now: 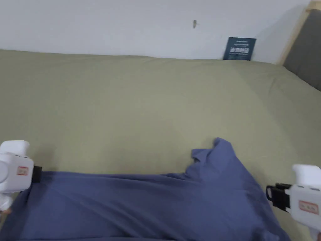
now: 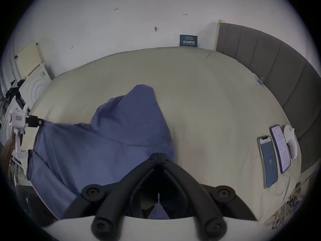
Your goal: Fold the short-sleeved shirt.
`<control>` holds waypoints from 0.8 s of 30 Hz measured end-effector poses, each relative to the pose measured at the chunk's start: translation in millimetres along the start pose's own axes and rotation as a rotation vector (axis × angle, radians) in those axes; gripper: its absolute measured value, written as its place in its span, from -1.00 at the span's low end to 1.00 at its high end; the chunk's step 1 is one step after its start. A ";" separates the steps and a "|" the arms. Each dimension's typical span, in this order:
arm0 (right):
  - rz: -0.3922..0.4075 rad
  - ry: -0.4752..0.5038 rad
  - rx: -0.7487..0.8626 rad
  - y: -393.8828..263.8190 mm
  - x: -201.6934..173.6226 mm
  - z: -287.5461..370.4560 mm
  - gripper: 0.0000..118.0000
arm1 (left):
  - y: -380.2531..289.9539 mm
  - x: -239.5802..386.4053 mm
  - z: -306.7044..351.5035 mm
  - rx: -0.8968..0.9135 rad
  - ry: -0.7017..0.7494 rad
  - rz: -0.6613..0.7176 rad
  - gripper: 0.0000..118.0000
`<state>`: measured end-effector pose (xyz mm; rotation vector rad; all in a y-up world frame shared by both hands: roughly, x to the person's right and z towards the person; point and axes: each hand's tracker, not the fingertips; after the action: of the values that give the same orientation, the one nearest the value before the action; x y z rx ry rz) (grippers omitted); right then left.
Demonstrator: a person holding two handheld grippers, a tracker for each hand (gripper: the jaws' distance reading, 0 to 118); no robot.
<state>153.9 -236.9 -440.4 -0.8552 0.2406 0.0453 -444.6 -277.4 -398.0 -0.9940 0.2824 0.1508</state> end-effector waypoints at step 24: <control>-0.005 0.037 -0.055 35.4 19.0 -3.7 -0.99 | -13.3 -16.6 46.4 -0.008 -0.036 0.025 -1.00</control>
<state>166.8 -217.5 -473.3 -0.9121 0.2735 0.0316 -449.4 -245.4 -358.5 -0.9947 0.2617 0.1923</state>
